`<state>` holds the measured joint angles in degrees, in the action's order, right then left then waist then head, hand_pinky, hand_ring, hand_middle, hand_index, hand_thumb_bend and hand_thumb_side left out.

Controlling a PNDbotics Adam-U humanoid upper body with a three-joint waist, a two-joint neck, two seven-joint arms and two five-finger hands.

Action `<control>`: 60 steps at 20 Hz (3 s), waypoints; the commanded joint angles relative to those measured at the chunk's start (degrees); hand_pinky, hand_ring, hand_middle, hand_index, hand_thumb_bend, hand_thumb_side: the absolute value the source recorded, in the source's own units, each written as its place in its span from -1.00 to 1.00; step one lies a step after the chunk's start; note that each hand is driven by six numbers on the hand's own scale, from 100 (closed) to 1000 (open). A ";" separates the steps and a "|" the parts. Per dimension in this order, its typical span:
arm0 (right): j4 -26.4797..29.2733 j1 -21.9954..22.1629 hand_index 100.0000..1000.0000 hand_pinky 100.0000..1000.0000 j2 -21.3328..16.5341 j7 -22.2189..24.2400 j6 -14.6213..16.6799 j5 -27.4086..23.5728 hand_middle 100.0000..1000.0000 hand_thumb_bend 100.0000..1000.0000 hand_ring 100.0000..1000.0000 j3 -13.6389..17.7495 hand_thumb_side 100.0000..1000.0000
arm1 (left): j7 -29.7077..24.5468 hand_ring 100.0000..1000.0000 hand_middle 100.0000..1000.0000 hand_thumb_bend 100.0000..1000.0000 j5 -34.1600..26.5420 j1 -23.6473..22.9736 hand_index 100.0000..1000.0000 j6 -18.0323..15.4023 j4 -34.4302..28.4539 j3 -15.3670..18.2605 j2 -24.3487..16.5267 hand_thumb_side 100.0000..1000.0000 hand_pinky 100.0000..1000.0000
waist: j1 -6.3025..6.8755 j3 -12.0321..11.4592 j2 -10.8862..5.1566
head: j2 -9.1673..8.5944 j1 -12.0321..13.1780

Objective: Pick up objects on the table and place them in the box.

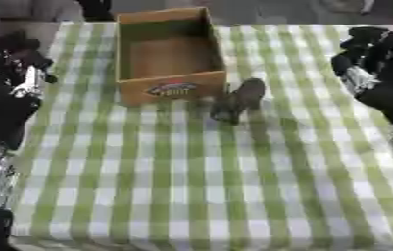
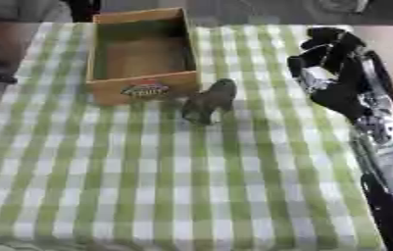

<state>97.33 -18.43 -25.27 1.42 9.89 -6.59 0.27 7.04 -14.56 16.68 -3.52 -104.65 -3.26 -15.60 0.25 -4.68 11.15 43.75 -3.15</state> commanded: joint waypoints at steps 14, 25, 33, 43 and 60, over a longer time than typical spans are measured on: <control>-2.51 -7.35 0.51 0.20 -15.74 8.43 5.89 1.45 0.19 -0.22 0.22 -3.08 -0.78 | -1.20 0.13 0.25 -0.98 0.29 -0.10 0.48 -0.27 -0.87 0.26 -0.74 -0.93 -0.08 | -0.60 -0.92 -1.39 | 0.16 -0.34; -13.71 -18.43 0.62 0.38 -21.03 22.65 16.62 8.15 0.41 -0.30 0.48 -9.14 -0.87 | -1.72 0.13 0.25 -1.00 0.25 -0.38 0.48 -0.19 -0.82 -0.20 -0.86 -0.90 -0.08 | -1.16 -2.01 -1.91 | 0.37 -0.62; -25.62 -24.79 0.66 0.42 -15.96 26.88 20.84 19.76 0.47 -0.29 0.53 -11.37 -0.77 | -2.02 0.13 0.25 -1.00 0.15 -0.46 0.48 -0.13 -0.77 -0.47 -0.75 -0.88 -0.08 | -1.20 -2.90 -2.05 | 0.37 -0.99; -35.26 -29.40 0.68 0.47 -8.58 28.23 25.49 29.83 0.48 -0.28 0.56 -12.98 -0.75 | -2.38 0.14 0.25 -1.00 -0.07 -0.39 0.49 -0.06 -0.81 -0.72 -0.44 -0.87 -0.08 | -0.79 -4.02 -2.01 | 0.37 -1.53; -44.46 -31.67 0.63 0.49 -2.49 27.20 28.14 39.67 0.46 -0.28 0.56 -12.05 -0.72 | -2.81 0.14 0.25 -1.00 -0.31 -0.31 0.49 -0.03 -1.01 -0.94 0.08 -0.88 -0.07 | -0.17 -5.06 -2.21 | 0.37 -1.63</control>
<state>52.98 -48.60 -27.24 28.29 37.14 32.02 -12.40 4.49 -14.68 15.70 -3.49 -104.67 -4.32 -15.08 -0.07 -9.66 9.91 43.78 -4.69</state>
